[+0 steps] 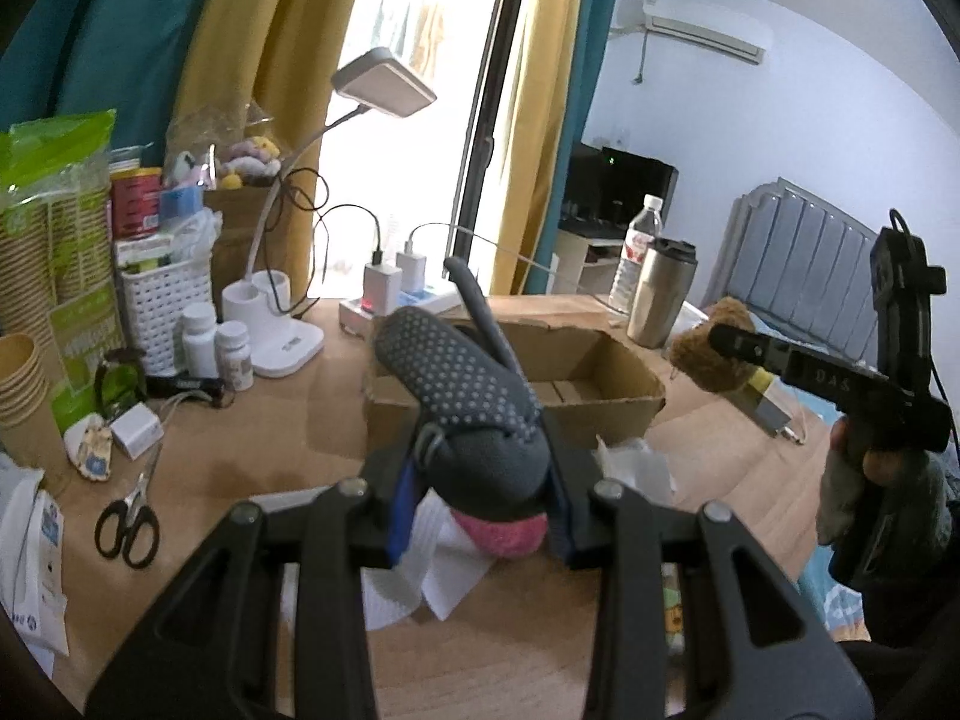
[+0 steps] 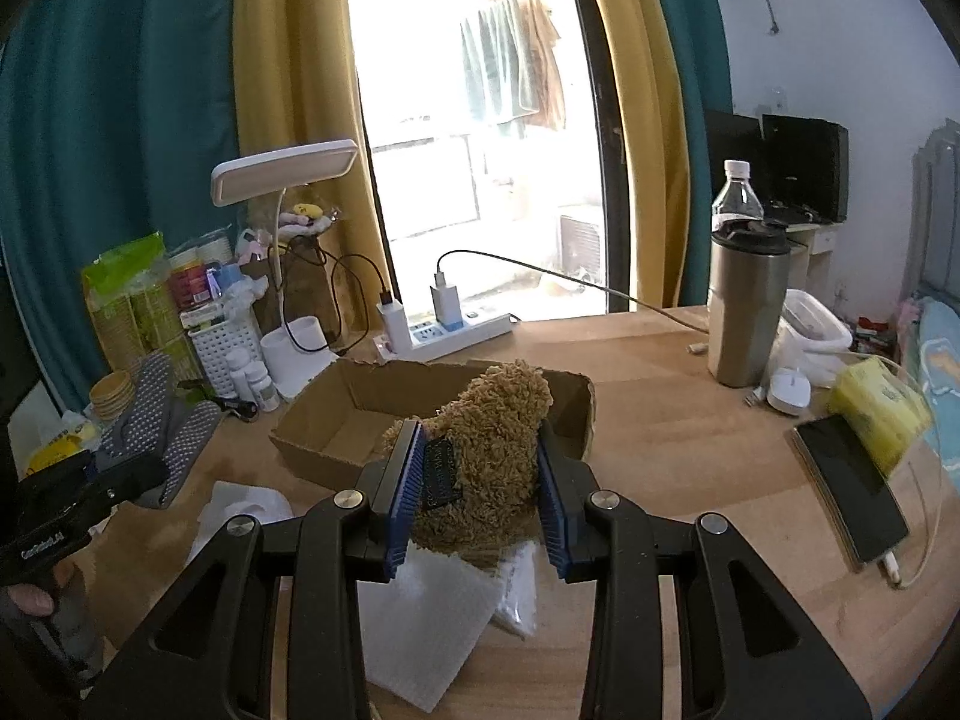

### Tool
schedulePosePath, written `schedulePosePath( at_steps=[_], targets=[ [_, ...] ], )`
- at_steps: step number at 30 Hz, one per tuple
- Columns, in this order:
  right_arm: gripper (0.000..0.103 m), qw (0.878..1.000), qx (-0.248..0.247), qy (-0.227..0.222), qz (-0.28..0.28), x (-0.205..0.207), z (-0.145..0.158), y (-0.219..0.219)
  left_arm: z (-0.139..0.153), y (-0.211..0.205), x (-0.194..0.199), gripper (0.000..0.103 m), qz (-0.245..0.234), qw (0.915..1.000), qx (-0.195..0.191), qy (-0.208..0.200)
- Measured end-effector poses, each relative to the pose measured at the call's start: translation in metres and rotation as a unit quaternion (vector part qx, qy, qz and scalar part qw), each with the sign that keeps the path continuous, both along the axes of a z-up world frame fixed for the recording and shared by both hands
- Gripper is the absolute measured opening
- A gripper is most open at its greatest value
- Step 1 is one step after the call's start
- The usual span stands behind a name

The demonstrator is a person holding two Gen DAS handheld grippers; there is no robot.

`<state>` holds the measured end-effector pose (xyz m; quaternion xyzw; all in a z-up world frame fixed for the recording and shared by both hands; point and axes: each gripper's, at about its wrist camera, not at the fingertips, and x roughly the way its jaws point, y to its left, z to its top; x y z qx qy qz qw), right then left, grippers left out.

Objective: Organize soft objects
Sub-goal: 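Carry the glove with the left tool while the right tool carries the bear into the box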

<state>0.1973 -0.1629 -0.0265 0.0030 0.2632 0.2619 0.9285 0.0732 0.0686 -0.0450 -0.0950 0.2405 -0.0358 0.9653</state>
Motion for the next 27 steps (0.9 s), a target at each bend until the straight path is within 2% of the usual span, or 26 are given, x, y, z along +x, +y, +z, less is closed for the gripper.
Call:
schedulePosePath(
  at_steps=[15, 27],
  targets=[
    [0.038, 0.999, 0.018, 0.025, 0.019, 0.043, -0.021, 0.0, -0.003, -0.011, 0.065, 0.037, -0.011, 0.9994, 0.005, 0.032],
    [0.039, 0.999, 0.022, 0.024, 0.041, 0.076, -0.028, 0.009, -0.011, -0.022, 0.115, 0.037, -0.027, 0.9986, -0.005, 0.045]
  ],
)
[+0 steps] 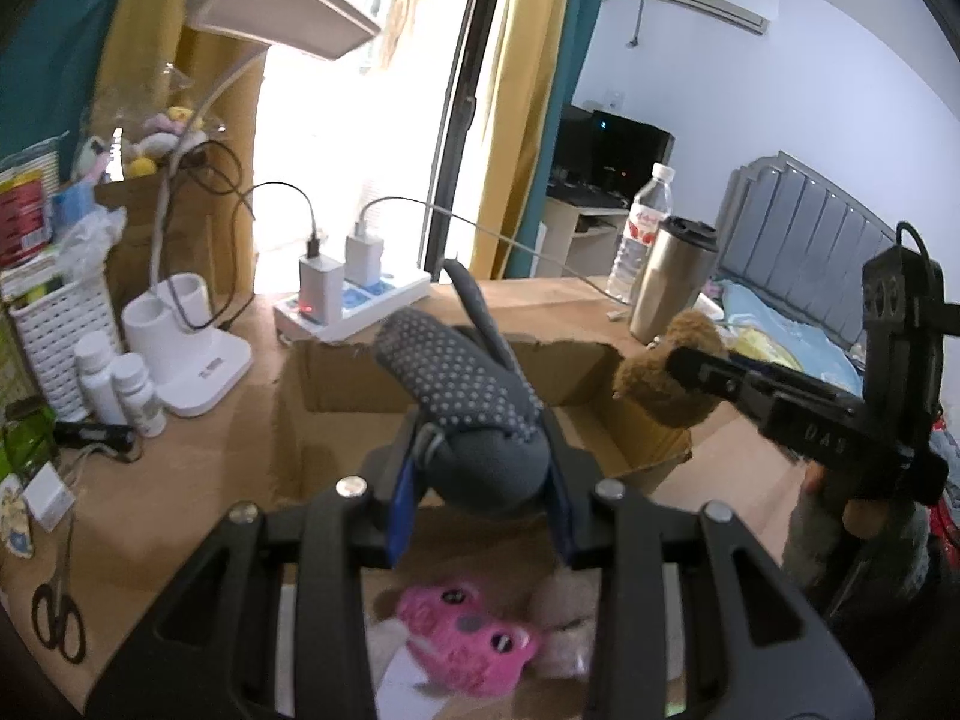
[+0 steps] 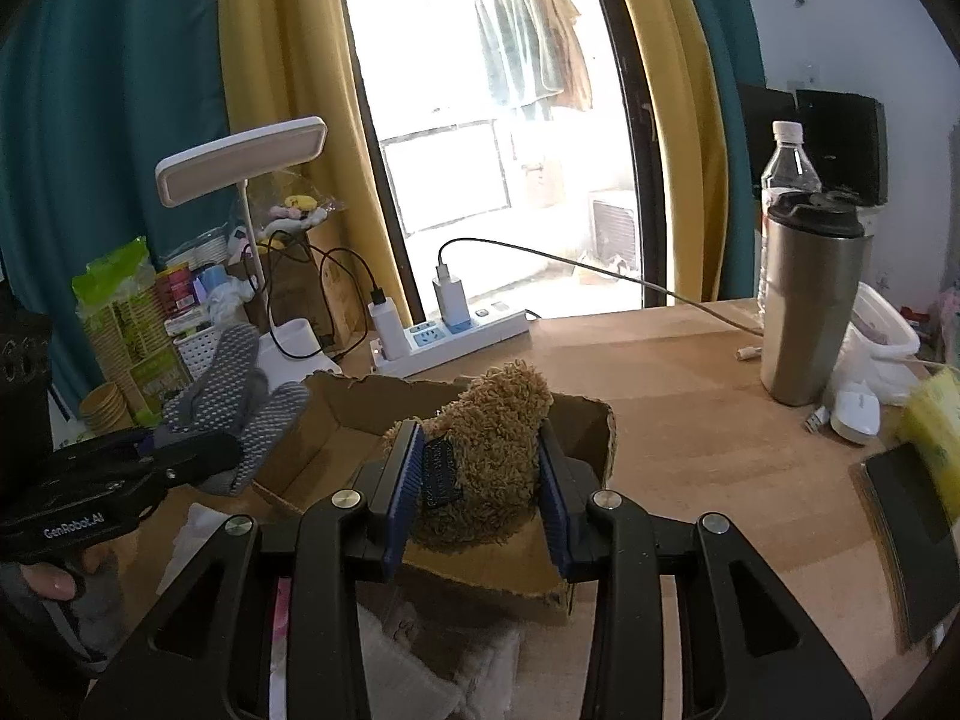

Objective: Organize soft objects
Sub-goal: 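Carry the glove with the left tool while the right tool carries the bear into the box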

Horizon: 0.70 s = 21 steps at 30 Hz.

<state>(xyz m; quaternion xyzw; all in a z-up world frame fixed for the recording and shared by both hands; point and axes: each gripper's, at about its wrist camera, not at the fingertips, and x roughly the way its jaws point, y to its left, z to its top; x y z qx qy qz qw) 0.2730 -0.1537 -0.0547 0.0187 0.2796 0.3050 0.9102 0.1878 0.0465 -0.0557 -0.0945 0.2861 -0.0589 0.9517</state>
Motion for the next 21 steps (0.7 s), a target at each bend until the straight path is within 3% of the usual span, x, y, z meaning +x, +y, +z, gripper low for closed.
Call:
schedulePosePath(
  at_steps=[14, 21],
  targets=[
    [0.039, 1.0, -0.015, 0.019, 0.011, 0.025, -0.023, 0.004, -0.024, -0.032, 0.06, 0.037, -0.048, 0.998, 0.0, 0.041],
    [0.039, 0.999, -0.02, 0.026, 0.016, 0.032, -0.029, 0.006, -0.038, -0.04, 0.072, 0.039, -0.06, 0.9962, -0.006, 0.062]
  ],
)
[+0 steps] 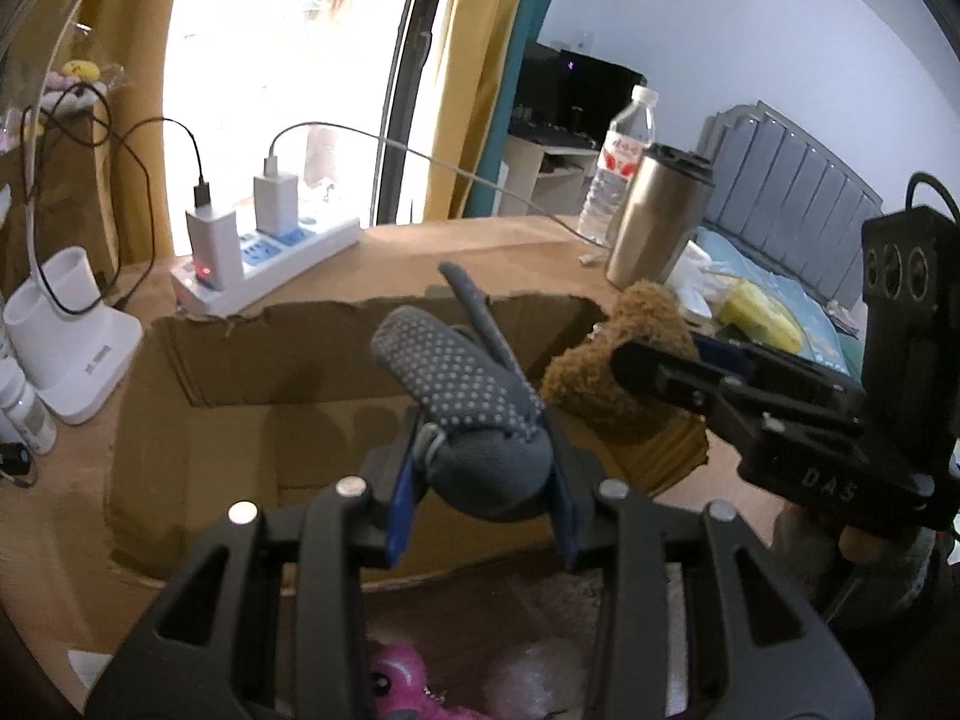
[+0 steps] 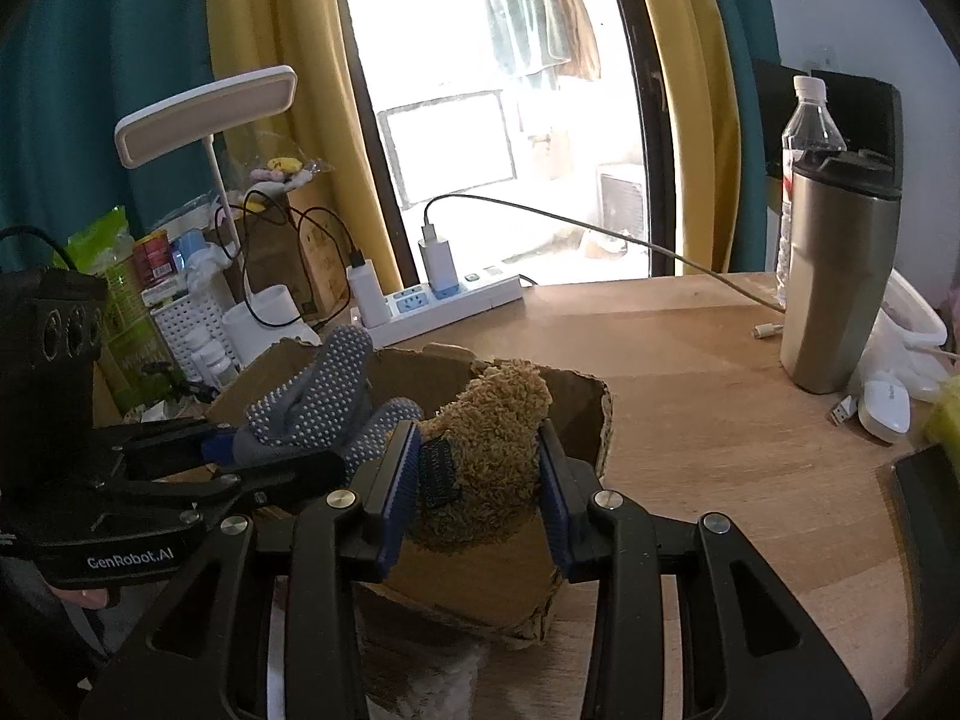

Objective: Organize soft objects
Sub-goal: 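Open both tools to drop the glove and bear into the box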

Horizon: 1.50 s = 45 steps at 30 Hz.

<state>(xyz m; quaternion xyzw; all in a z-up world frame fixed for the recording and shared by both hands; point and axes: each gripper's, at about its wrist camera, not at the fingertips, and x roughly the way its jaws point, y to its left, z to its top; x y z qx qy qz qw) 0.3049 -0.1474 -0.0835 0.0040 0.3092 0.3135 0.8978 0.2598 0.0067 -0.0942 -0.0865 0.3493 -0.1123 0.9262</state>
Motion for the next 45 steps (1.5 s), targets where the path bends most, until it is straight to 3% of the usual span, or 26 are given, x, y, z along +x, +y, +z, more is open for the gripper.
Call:
schedulePosePath(
  at_steps=[5, 8, 11, 15, 19, 25, 28, 45],
  targets=[
    [0.043, 1.0, -0.002, 0.004, -0.004, 0.002, 0.0, 0.0, -0.004, -0.001, 0.004, 0.04, -0.003, 0.9999, -0.003, 0.013],
    [0.048, 1.0, -0.004, 0.002, -0.007, 0.001, 0.001, -0.001, -0.005, -0.001, 0.004, 0.052, 0.002, 0.9999, -0.004, 0.015],
    [0.055, 1.0, -0.004, -0.002, -0.011, 0.0, 0.004, -0.001, -0.003, 0.0, 0.003, 0.054, 0.016, 0.9998, 0.002, 0.011],
    [0.055, 1.0, -0.005, -0.006, -0.016, -0.002, 0.007, -0.002, 0.001, 0.002, 0.0, 0.055, 0.027, 0.9995, 0.015, 0.005],
    [0.056, 1.0, -0.004, -0.012, -0.018, -0.007, 0.011, -0.003, 0.005, 0.007, -0.007, 0.068, 0.04, 0.9991, 0.013, -0.006],
    [0.056, 1.0, -0.004, -0.018, -0.018, -0.017, 0.017, -0.003, 0.014, 0.015, -0.021, 0.071, 0.052, 0.9983, 0.005, -0.025],
    [0.056, 1.0, -0.002, -0.023, -0.018, -0.023, 0.022, -0.005, 0.019, 0.018, -0.029, 0.08, 0.06, 0.9976, 0.001, -0.033],
    [0.056, 0.999, -0.006, -0.037, -0.018, -0.056, 0.034, -0.005, 0.031, 0.026, -0.072, 0.088, 0.079, 0.9952, -0.005, -0.058]
  ],
)
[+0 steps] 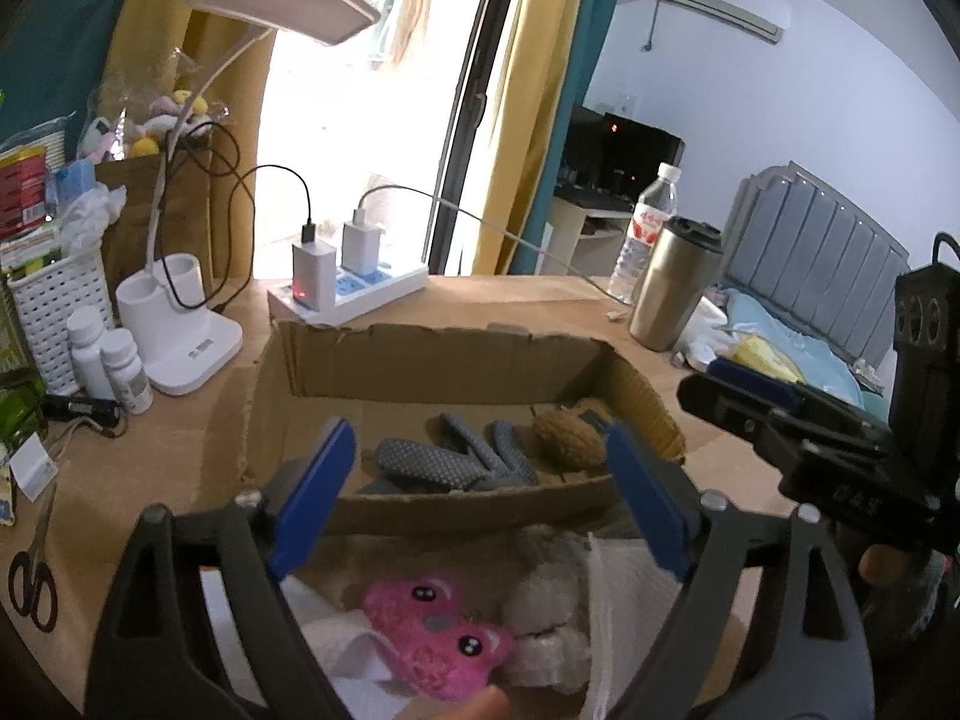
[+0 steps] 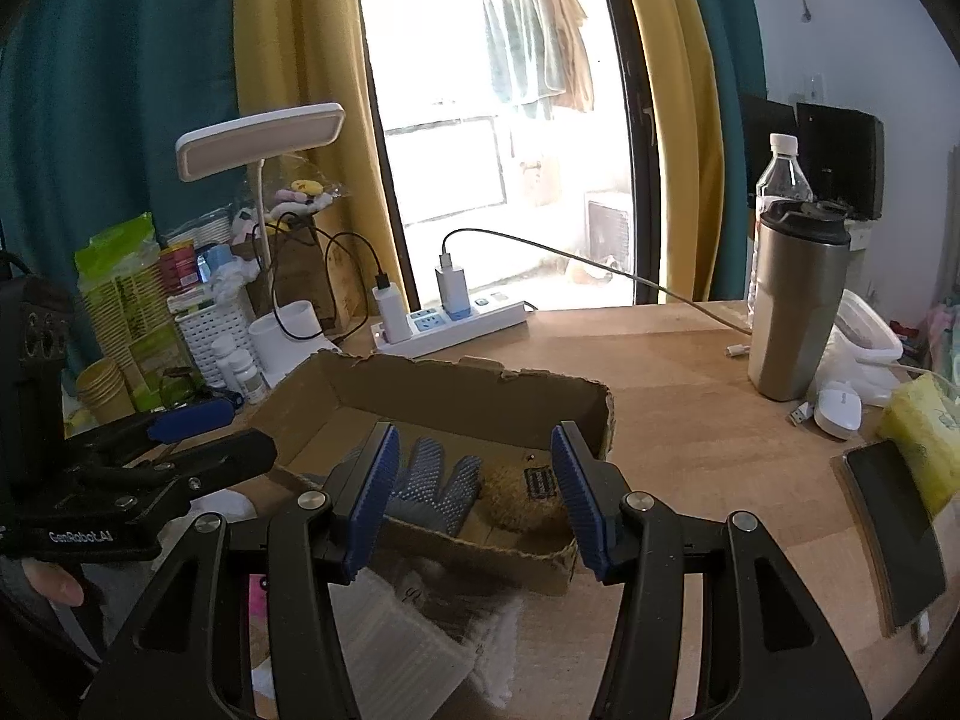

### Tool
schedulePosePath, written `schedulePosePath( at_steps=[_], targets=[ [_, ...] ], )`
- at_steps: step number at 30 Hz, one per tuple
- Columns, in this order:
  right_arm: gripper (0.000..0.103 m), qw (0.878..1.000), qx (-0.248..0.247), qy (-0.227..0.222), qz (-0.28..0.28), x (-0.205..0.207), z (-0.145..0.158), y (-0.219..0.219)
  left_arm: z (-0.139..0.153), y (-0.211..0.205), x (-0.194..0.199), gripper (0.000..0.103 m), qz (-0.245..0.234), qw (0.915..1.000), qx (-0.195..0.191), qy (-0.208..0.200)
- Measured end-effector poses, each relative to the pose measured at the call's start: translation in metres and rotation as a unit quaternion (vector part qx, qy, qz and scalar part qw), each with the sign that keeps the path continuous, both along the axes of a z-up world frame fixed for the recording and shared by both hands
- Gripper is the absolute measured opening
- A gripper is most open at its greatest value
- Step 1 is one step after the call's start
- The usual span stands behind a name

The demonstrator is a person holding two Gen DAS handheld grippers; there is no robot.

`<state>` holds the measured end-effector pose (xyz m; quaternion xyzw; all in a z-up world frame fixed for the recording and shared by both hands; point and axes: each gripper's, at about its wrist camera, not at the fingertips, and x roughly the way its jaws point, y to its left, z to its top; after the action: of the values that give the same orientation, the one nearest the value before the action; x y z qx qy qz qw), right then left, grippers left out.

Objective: Organize soft objects
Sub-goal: 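Open both tools to drop the glove and bear into the box, then grasp the white wipe with the right tool and lift it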

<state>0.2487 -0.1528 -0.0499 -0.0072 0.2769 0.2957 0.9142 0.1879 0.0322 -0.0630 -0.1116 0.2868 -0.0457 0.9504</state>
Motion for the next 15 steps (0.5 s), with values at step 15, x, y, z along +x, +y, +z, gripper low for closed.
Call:
schedulePosePath(
  at_steps=[15],
  targets=[
    [0.063, 1.0, -0.007, -0.011, -0.005, -0.035, 0.007, -0.001, 0.006, 0.0, -0.04, 0.091, -0.008, 0.9999, -0.004, -0.012]
  ],
)
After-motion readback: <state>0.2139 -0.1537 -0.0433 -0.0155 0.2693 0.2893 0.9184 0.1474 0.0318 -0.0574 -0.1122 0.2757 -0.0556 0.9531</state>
